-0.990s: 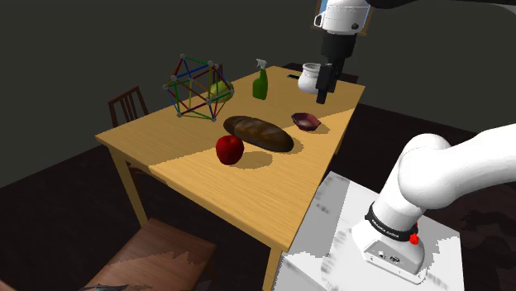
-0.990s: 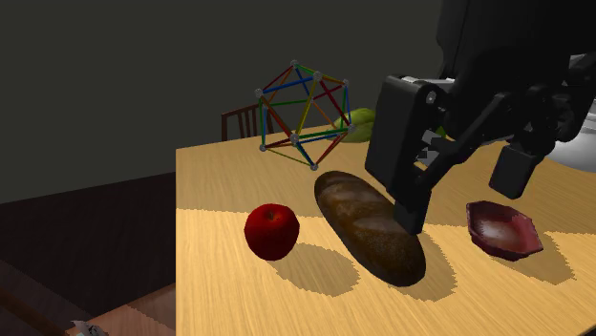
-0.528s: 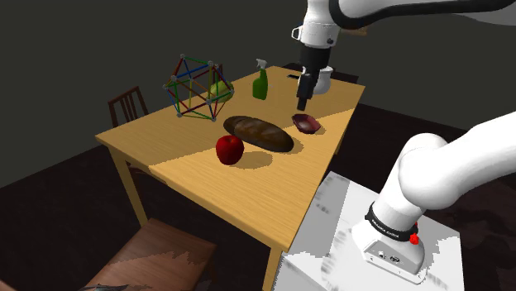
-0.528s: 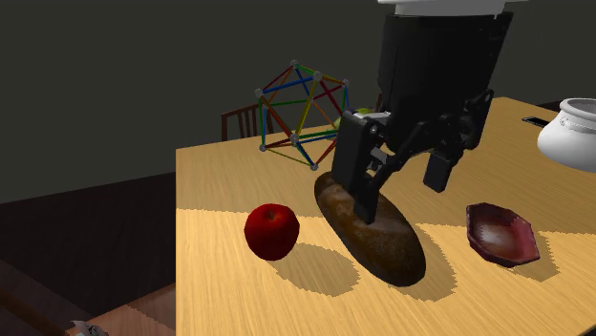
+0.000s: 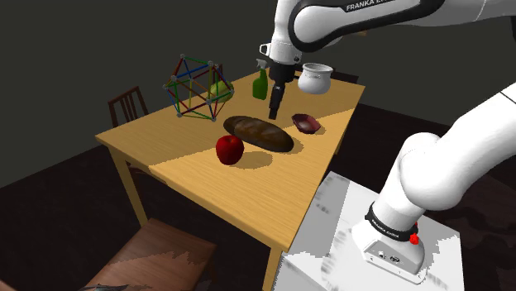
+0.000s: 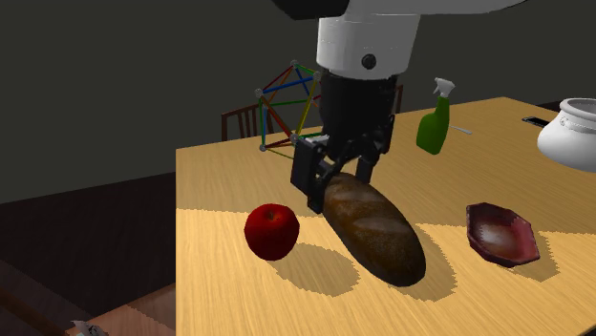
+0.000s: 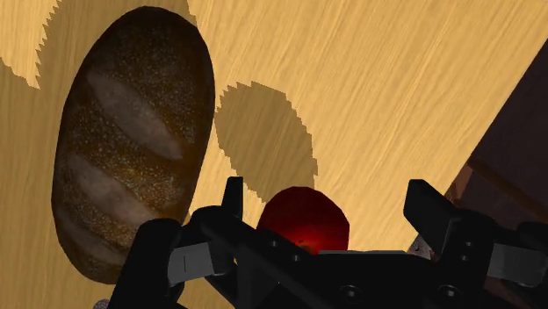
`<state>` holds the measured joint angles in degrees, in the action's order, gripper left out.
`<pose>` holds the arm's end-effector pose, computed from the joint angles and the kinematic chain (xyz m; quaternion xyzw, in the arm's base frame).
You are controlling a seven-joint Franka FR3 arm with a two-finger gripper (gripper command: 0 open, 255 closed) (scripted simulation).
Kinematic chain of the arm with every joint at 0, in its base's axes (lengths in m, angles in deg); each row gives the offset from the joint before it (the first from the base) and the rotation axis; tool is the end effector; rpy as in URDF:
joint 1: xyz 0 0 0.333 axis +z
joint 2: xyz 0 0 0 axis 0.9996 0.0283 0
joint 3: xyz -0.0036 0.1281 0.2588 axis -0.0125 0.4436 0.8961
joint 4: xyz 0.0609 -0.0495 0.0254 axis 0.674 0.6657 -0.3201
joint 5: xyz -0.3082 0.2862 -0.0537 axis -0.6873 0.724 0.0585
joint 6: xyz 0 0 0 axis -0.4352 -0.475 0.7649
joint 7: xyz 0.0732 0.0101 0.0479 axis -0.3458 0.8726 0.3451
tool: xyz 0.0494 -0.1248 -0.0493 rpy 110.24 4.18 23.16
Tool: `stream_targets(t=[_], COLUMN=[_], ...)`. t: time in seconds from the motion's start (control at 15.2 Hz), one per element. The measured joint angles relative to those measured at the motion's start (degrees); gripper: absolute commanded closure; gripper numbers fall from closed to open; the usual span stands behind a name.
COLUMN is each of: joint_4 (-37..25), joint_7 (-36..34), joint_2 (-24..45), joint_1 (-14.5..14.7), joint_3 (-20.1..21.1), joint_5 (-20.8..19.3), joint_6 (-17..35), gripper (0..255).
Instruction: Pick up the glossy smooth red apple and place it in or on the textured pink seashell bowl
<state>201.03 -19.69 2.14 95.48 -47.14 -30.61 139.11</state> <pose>0.4683 0.0514 0.4320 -0.9738 -0.2260 -0.0239 0.0063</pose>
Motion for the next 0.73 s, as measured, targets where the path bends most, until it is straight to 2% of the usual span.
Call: stream_targets(t=[0.33,0.73], joint_4=[-3.7,-11.1], joint_7=[7.0,15.6], joint_2=[9.7,21.2], joint_1=[2.4,4.5], joint_3=[-0.5,-0.4], joint_5=[2.1,5.3], joint_6=[7.3,12.7], gripper=[0,0])
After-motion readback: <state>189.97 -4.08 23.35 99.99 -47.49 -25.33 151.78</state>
